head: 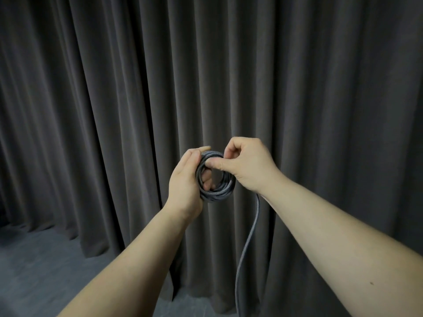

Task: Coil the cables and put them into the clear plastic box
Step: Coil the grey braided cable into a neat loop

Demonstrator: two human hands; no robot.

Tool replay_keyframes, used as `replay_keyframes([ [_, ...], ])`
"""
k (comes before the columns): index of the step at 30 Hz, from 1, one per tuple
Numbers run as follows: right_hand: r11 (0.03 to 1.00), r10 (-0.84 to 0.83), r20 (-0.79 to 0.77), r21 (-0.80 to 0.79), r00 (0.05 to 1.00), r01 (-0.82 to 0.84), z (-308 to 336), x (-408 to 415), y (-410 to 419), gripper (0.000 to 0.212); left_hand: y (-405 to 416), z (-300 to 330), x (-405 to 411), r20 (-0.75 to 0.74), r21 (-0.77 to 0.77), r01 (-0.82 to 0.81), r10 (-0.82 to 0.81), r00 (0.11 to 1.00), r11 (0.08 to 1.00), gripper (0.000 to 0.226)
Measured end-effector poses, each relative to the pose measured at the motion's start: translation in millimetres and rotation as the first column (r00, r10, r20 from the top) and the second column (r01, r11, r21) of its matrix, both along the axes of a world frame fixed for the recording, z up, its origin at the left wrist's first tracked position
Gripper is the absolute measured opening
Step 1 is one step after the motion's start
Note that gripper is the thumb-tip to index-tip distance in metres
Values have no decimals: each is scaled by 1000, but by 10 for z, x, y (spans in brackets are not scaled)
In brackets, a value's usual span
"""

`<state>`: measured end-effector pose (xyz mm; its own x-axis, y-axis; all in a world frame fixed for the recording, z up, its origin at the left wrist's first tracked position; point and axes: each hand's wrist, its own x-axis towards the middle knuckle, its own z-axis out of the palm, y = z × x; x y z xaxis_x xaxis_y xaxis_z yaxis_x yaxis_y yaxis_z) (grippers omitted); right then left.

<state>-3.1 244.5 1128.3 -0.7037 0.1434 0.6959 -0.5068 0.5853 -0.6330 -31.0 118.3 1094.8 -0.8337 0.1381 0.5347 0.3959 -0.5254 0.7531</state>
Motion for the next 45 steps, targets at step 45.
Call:
replay_keyframes([
  [45, 990, -134, -96, -64, 986, 128, -197, -140, 23, 21, 132, -81, -105, -99, -156, -182, 168, 981, 971, 27],
])
